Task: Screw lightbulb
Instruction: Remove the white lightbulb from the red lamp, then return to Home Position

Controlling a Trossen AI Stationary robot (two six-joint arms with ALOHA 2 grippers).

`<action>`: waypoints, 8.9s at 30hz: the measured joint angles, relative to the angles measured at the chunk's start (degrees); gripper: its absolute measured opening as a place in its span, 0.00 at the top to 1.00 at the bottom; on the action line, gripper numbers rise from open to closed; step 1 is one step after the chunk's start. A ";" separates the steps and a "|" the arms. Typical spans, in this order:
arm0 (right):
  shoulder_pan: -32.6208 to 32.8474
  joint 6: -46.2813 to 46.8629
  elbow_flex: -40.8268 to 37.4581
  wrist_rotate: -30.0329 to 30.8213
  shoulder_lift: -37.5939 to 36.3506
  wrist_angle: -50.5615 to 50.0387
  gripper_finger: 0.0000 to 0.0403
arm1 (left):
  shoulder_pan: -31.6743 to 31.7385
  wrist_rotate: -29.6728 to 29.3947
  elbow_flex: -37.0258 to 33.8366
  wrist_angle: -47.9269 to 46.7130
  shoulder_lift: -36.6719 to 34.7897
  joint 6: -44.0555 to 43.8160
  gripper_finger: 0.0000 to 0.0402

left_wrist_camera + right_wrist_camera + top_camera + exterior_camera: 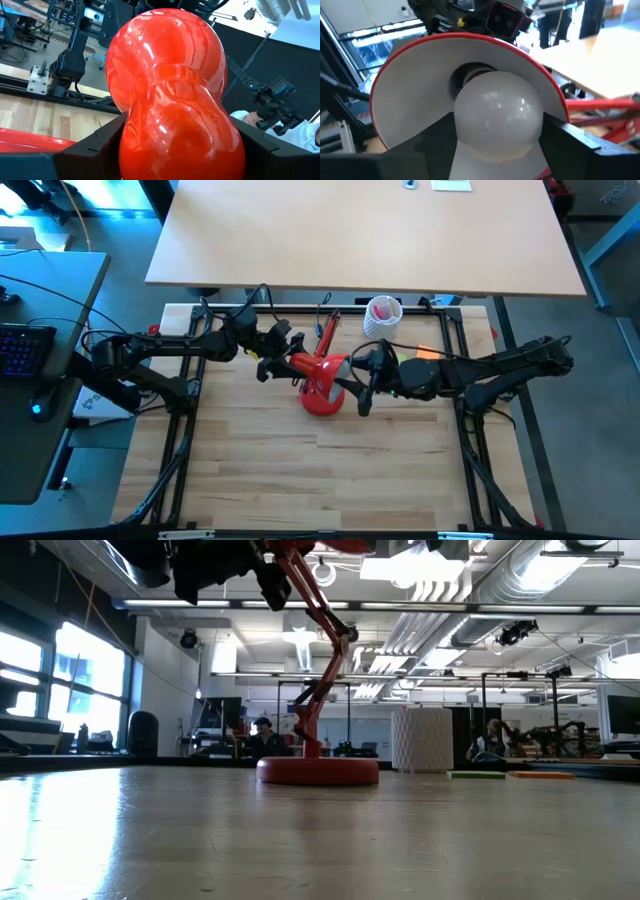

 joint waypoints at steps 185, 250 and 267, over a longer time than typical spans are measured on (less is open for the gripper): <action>37.47 16.02 -0.50 47.28 4.10 -47.49 0.45 | 36.54 -6.86 27.34 -83.83 -13.61 48.10 0.16; 26.69 41.02 -28.20 7.69 4.13 -26.71 0.30 | -22.75 -62.56 -19.89 -46.71 -39.59 12.91 0.16; 17.74 23.89 -37.67 -1.84 4.11 2.94 0.19 | -31.29 -68.97 -19.91 -31.53 -19.36 15.51 0.16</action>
